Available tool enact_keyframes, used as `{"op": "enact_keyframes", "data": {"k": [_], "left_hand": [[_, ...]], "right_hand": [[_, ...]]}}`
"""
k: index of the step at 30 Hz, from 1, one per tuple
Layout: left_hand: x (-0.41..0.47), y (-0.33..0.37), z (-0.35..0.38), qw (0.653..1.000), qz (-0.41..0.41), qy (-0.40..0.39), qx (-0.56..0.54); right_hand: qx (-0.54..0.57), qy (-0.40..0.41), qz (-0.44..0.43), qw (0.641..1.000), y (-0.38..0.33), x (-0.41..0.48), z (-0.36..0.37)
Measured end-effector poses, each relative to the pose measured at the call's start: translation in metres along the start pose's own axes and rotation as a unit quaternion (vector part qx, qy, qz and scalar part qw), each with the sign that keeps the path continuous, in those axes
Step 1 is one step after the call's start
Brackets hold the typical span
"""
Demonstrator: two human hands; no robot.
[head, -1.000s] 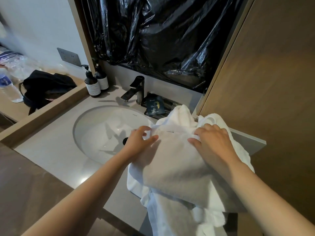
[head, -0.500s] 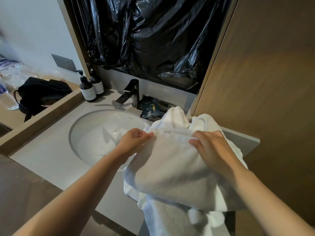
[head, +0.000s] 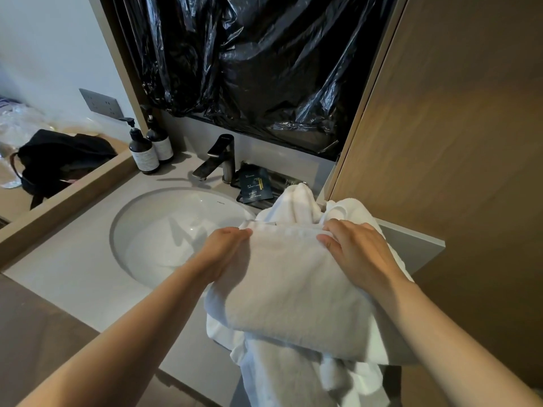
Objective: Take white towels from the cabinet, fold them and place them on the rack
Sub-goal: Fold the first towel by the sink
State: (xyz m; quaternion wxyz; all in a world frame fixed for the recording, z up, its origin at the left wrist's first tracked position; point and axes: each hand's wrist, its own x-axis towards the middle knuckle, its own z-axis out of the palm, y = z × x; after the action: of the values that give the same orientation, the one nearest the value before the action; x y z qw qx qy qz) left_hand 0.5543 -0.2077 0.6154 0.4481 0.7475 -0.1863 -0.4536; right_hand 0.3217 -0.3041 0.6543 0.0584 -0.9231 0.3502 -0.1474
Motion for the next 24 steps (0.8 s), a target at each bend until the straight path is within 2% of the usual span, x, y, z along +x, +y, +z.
{"op": "enact_keyframes", "data": {"k": [4,7,9,13,15,17,19,21,22,24], "left_hand": [[0.001,0.002,0.007,0.999,-0.052,-0.010,0.008],[0.003,0.004,0.010,0.998,-0.053,-0.010,-0.006],[0.003,0.002,0.011,1.000,-0.025,0.005,-0.012],[0.001,-0.005,0.011,0.992,0.095,0.070,0.038],[-0.002,-0.007,0.007,0.981,0.152,0.099,0.067],[-0.005,-0.004,0.002,0.979,0.167,0.109,0.045],[-0.008,0.005,-0.005,0.991,0.118,0.068,-0.006],[-0.014,0.016,-0.013,0.998,0.046,-0.027,-0.029],[-0.017,0.021,-0.017,0.997,0.032,-0.064,-0.023],[-0.023,0.030,-0.019,0.995,0.070,-0.072,-0.014]], "right_hand": [[-0.024,0.006,0.037,0.999,0.011,-0.006,-0.001],[-0.078,0.012,0.093,0.993,0.020,-0.008,0.000],[-0.103,0.023,0.107,0.989,0.021,-0.008,0.001],[-0.038,0.053,0.110,0.992,0.027,-0.011,0.002],[-0.016,0.029,0.087,0.996,0.038,-0.020,0.002],[-0.002,-0.005,0.078,0.997,0.047,-0.027,-0.001],[0.008,-0.034,0.084,0.996,0.050,-0.031,-0.004],[0.018,-0.046,0.093,0.994,0.048,-0.031,-0.007],[0.014,-0.049,0.094,0.994,0.046,-0.031,-0.009],[-0.018,-0.052,0.085,0.995,0.045,-0.033,-0.014]]}}
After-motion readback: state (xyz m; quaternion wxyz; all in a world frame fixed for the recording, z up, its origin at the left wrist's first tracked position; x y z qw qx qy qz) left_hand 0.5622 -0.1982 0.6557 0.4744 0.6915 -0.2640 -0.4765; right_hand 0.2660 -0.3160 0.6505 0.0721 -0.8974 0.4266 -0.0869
